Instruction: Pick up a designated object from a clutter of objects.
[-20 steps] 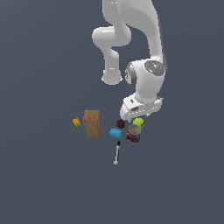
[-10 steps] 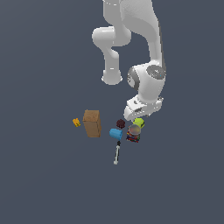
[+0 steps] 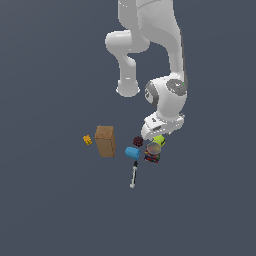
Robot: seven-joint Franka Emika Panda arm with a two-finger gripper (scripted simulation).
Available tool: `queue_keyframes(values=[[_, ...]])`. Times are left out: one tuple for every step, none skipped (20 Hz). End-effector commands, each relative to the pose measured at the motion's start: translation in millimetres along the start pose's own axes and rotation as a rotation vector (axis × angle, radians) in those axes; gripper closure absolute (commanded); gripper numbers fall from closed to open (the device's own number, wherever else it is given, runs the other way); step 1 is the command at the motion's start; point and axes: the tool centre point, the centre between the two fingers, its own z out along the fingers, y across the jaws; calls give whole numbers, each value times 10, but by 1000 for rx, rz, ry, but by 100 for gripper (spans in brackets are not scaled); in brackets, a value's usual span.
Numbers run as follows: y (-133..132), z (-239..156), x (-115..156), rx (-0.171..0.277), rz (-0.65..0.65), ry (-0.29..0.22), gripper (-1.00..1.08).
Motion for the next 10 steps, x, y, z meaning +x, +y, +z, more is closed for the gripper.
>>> queue_keyframes(values=[[-3, 120, -7, 0, -1, -1, -92], [-4, 168, -8, 0, -1, -1, -92], [-7, 208, -9, 0, -1, 0, -92], [-6, 244, -9, 0, -1, 0, -92], [-6, 274, -8, 0, -1, 0, -92], [-6, 299, -8, 0, -1, 0, -92], [-6, 318, -8, 0, -1, 0, -92], [-6, 331, -7, 0, -1, 0, -92], [-5, 339, -7, 0, -1, 0, -92], [-5, 342, -7, 0, -1, 0, -92]])
